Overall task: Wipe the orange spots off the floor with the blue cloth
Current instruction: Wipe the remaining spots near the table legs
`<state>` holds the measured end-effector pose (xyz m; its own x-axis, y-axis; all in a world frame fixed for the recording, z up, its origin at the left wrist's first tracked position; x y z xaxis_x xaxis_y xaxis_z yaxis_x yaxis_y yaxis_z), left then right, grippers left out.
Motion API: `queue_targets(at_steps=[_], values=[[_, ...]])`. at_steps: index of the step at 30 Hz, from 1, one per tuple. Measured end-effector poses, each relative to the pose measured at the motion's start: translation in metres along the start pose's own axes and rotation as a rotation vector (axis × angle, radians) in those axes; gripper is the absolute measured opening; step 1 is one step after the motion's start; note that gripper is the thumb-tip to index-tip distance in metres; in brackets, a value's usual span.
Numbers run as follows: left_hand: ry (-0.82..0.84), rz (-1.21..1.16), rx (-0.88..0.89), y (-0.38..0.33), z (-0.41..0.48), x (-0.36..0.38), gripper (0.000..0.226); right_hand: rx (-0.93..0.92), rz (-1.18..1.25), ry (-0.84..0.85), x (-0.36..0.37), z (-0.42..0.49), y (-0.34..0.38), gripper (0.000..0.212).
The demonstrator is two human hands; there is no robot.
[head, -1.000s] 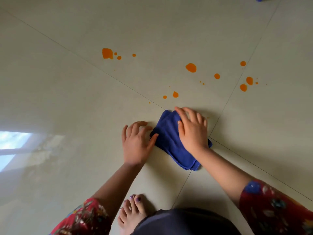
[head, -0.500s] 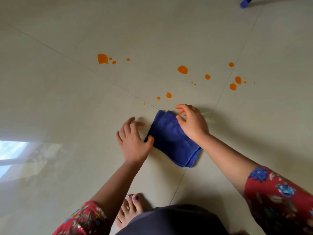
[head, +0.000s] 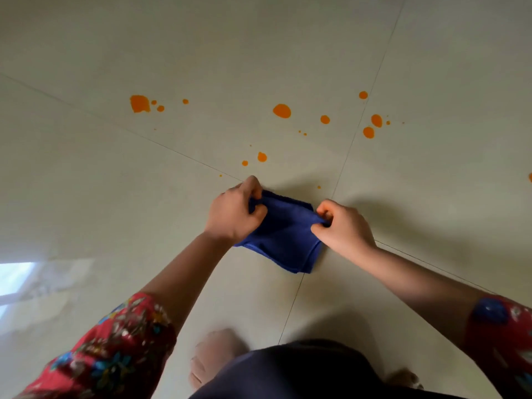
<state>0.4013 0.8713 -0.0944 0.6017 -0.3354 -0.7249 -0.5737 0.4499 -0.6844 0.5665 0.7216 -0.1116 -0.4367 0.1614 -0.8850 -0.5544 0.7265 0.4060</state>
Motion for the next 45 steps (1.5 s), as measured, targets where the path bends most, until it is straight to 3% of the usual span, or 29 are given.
queue_targets(at_steps=[2, 4, 6, 8, 11, 14, 17, 19, 22, 23, 24, 27, 29, 31, 35, 37, 40, 41, 43, 45], values=[[-0.043, -0.049, -0.102, 0.011, -0.005, -0.008, 0.019, 0.029, 0.152, -0.012, -0.001, 0.005, 0.008, 0.014], [-0.068, -0.03, -0.15, 0.023, -0.005, -0.007, 0.028, 0.023, 0.145, -0.035, 0.002, 0.011, 0.011, 0.034], [-0.09, 0.058, -0.11, 0.034, -0.002, -0.001, 0.044, -0.202, -0.077, -0.189, -0.001, 0.017, 0.03, 0.059], [-0.17, 0.162, -0.046, 0.044, 0.002, -0.002, 0.053, -0.525, -0.17, -0.31, 0.006, 0.01, 0.068, 0.062], [-0.283, 0.231, -0.073, 0.068, -0.007, -0.014, 0.052, -0.888, -0.261, -0.144, 0.063, -0.016, 0.107, 0.053], [-0.28, 0.32, -0.135, 0.098, -0.021, -0.022, 0.054, -0.9, -0.369, -0.045, 0.105, -0.029, 0.094, 0.057], [-0.25, 0.403, -0.192, 0.128, -0.023, -0.037, 0.054, -1.055, -0.401, -0.006, 0.103, -0.027, 0.08, 0.064], [-0.217, 0.435, -0.183, 0.133, -0.029, -0.037, 0.056, -1.004, -0.455, -0.044, 0.091, 0.002, 0.067, 0.065], [-0.212, 0.436, -0.19, 0.129, -0.028, -0.033, 0.058, -0.537, -0.433, -0.221, 0.071, 0.066, 0.068, 0.063], [-0.209, 0.43, -0.202, 0.13, -0.028, -0.034, 0.058, -0.473, -0.406, -0.243, 0.074, 0.07, 0.083, 0.062], [-0.206, 0.429, -0.206, 0.131, -0.028, -0.034, 0.058, -0.512, -0.373, -0.243, 0.082, 0.063, 0.102, 0.06], [-0.22, 0.426, -0.213, 0.135, -0.028, -0.037, 0.058, -1.074, -0.35, -0.079, 0.12, -0.009, 0.136, 0.053], [-0.233, 0.417, -0.213, 0.133, -0.029, -0.038, 0.058, -1.284, -0.364, 0.072, 0.118, -0.031, 0.117, 0.053], [-0.248, 0.398, -0.214, 0.129, -0.03, -0.038, 0.059, -1.231, -0.397, -0.008, 0.107, 0.002, 0.103, 0.054], [-0.285, 0.37, -0.233, 0.129, -0.027, -0.04, 0.058, -0.626, -0.345, -0.275, 0.081, 0.099, 0.123, 0.052], [-0.314, 0.325, -0.236, 0.132, -0.027, -0.043, 0.057, -0.694, -0.333, -0.264, 0.102, 0.078, 0.16, 0.053], [-0.408, 0.19, -0.266, 0.139, -0.029, -0.057, 0.059, -1.232, -0.325, -0.056, 0.142, -0.023, 0.176, 0.059], [-0.44, 0.178, -0.29, 0.143, -0.03, -0.065, 0.06, -1.308, -0.305, 0.002, 0.14, -0.029, 0.168, 0.06], [-0.483, 0.243, -0.325, 0.154, -0.034, -0.083, 0.06, -1.24, -0.312, -0.055, 0.129, 0.009, 0.157, 0.06], [-0.487, 0.329, -0.345, 0.167, -0.038, -0.097, 0.059, -0.922, -0.328, -0.16, 0.109, 0.072, 0.151, 0.057]])
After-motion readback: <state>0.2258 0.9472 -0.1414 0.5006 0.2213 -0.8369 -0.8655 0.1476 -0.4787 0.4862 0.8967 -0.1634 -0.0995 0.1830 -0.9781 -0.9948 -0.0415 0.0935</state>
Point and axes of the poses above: each hand's wrist, its own z-axis towards the middle knuckle, its own x-axis out of the palm, y = z × x, the point moved 9 cm from there along z, towards the middle knuckle, and after that the axes turned 14 degrees about -y, right-handed, at the moved point
